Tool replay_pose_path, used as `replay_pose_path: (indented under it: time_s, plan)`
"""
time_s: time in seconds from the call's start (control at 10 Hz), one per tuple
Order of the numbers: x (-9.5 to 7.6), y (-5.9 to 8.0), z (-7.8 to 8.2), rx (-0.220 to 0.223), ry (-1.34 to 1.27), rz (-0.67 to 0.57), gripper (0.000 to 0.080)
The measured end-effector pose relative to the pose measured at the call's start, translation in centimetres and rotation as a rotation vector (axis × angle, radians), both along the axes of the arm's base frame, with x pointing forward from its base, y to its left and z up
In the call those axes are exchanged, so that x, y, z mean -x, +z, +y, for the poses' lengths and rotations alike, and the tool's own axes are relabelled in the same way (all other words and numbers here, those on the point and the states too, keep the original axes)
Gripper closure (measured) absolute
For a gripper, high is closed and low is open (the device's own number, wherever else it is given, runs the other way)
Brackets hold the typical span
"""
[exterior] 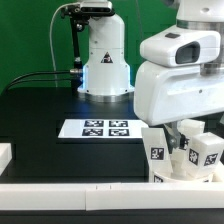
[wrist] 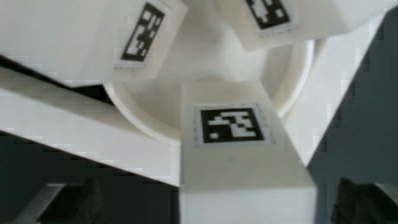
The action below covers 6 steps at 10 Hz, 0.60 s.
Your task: Assemble stool
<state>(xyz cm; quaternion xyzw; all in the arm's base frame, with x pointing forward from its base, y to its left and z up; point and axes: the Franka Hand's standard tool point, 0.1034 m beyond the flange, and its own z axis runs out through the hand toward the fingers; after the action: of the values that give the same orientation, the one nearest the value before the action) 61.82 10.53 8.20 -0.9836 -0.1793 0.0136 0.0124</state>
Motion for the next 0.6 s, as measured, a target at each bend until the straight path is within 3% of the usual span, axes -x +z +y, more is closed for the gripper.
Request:
replay_pose_path:
  time_s: [0.2,0.4,0.5,0.6]
  plan:
    - [-0.07,-0.72,0.77,0.000,-0.036,-0.030,0.0150]
    - [-0.11,-0.74,0.58,0.001,-0.071,-0.029,0.0411]
    - [-0.11,-0.75,0.57,0.000,-0.109,-0.028,0.0411]
    - [-0.10,-0.76,0.58,0.001,-0.221,-0.025,0.0465]
